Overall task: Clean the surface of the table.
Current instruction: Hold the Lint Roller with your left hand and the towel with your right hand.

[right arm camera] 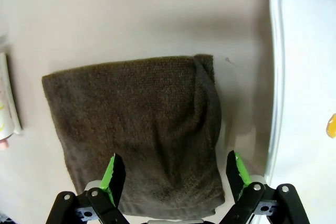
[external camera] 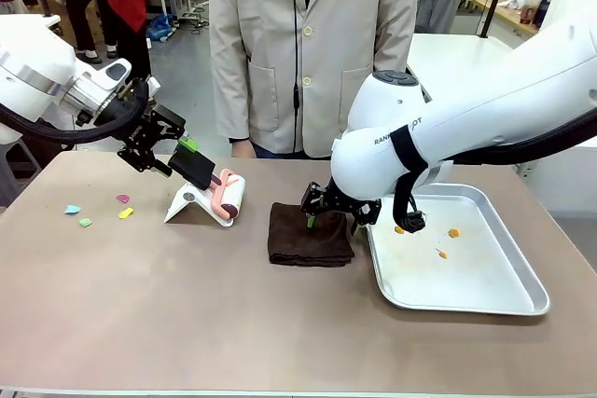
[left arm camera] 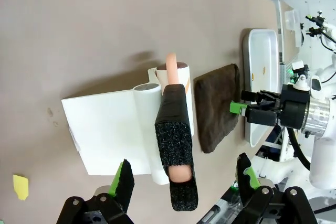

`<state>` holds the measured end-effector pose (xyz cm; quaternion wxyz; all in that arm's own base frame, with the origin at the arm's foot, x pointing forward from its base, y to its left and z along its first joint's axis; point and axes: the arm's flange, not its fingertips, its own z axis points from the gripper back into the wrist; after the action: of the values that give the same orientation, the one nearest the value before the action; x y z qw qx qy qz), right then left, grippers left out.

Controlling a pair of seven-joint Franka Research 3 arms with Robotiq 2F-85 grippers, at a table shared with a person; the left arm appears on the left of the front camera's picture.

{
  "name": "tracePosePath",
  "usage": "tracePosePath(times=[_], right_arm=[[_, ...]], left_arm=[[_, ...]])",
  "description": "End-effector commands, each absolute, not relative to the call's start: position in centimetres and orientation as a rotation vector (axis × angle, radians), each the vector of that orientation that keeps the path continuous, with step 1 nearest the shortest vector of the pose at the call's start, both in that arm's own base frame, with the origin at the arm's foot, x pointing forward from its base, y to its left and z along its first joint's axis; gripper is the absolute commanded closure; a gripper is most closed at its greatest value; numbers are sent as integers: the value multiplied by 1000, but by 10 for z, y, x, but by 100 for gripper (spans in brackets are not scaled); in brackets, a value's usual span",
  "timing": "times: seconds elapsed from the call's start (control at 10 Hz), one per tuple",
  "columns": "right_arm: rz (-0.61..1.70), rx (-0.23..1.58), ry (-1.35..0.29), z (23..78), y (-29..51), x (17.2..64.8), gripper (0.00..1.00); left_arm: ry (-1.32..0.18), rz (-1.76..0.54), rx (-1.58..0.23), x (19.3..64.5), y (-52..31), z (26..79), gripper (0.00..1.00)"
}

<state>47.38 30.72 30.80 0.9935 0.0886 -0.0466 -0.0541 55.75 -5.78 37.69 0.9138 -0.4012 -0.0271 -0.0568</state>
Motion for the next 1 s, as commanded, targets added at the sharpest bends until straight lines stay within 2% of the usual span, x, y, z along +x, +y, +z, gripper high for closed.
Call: tracePosePath(times=[0.0, 0.3, 0.4, 0.5, 0.6, 0.8, 0.9], right_arm=[[-144, 153, -102, 305, 317, 479, 0], [-151, 147, -81, 303, 316, 481, 0], [-139, 154, -75, 303, 316, 481, 45], [-143, 163, -62, 302, 315, 481, 59], [-142, 166, -55, 301, 316, 481, 100], [-141, 170, -47, 301, 316, 481, 100], [-139, 174, -45, 300, 316, 481, 86]], left_arm=[[-22, -109, -822, 561, -60, 378, 0], [-32, -104, -829, 561, -59, 378, 0], [-36, -106, -830, 560, -59, 378, 51], [-38, -107, -828, 561, -59, 378, 60], [-35, -109, -823, 560, -59, 377, 100], [-34, -114, -824, 561, -59, 376, 100], [-35, -119, -817, 561, -59, 377, 87]])
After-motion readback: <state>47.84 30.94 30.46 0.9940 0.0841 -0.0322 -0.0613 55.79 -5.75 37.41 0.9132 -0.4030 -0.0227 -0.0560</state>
